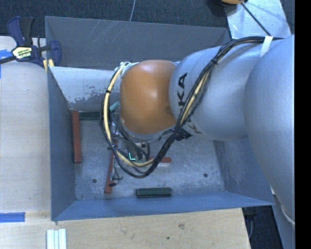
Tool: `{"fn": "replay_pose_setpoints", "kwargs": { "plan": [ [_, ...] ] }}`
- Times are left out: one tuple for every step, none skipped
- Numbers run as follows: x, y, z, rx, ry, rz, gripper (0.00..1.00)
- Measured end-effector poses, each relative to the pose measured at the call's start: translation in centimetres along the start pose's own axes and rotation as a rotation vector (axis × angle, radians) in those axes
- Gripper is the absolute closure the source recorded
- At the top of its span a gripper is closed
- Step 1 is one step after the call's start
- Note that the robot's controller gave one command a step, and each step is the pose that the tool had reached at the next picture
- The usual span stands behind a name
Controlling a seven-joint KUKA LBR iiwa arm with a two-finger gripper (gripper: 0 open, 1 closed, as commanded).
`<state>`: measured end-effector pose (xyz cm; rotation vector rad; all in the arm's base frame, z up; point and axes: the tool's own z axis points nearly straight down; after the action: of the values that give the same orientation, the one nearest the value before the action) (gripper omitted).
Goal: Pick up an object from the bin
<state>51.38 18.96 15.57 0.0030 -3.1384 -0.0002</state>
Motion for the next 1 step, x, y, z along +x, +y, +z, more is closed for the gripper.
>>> {"fn": "replay_pose_setpoints", "kwargs": {
  "plan": [
    [-0.18,-0.05,-0.25,-0.001,-0.006,0.002,0.0]
  ]
}}
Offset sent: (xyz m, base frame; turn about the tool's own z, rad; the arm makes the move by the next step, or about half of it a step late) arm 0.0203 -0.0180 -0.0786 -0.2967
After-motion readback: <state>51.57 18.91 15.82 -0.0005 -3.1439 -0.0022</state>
